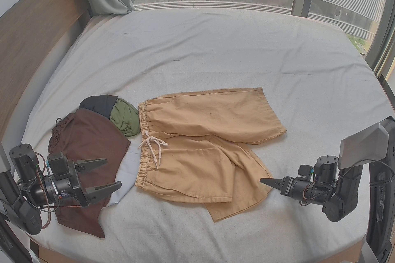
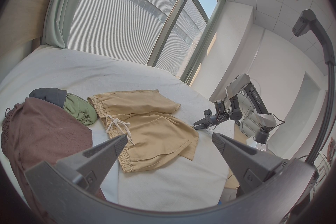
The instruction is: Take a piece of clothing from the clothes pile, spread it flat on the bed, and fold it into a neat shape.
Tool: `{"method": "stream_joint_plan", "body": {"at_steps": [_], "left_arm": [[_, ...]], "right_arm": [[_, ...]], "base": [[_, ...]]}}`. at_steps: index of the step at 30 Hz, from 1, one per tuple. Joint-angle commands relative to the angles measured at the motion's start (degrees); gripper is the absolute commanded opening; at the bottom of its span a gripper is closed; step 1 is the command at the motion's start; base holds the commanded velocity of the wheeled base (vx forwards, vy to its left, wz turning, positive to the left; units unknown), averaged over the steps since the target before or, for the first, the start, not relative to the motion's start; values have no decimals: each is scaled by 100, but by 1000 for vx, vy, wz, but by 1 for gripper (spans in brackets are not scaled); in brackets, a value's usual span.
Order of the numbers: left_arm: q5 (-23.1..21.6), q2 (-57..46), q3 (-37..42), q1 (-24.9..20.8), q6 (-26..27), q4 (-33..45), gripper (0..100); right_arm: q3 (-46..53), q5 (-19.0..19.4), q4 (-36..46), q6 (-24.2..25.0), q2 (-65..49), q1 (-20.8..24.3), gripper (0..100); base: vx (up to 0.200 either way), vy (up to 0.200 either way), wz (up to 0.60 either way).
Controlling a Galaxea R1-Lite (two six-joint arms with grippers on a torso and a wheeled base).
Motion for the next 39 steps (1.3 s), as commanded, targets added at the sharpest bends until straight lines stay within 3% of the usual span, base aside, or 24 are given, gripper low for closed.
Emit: {"method": "stream_joint_plan", "body": {"at_steps": [1, 3, 4, 27, 39], "left_arm": [[0, -45, 0, 3, -6, -1, 100], [0, -45, 0, 3, -6, -1, 100], [0, -45, 0, 3, -6, -1, 100], [0, -37, 0, 3, -6, -1, 100], [0, -28, 0, 3, -14, -1, 100]], "right_arm": [[-83, -37, -3, 1, 39, -5, 100], [-162, -151, -3, 9, 48, -5, 100], [-188, -195, 6, 9, 57, 4, 0], [-241, -239, -3, -34, -31, -101, 0], [-619, -547, 6, -43, -110, -339, 0]], "base": [[0, 0, 0], [0, 0, 0], [0, 0, 0], [0, 0, 0], [0, 0, 0]]}}
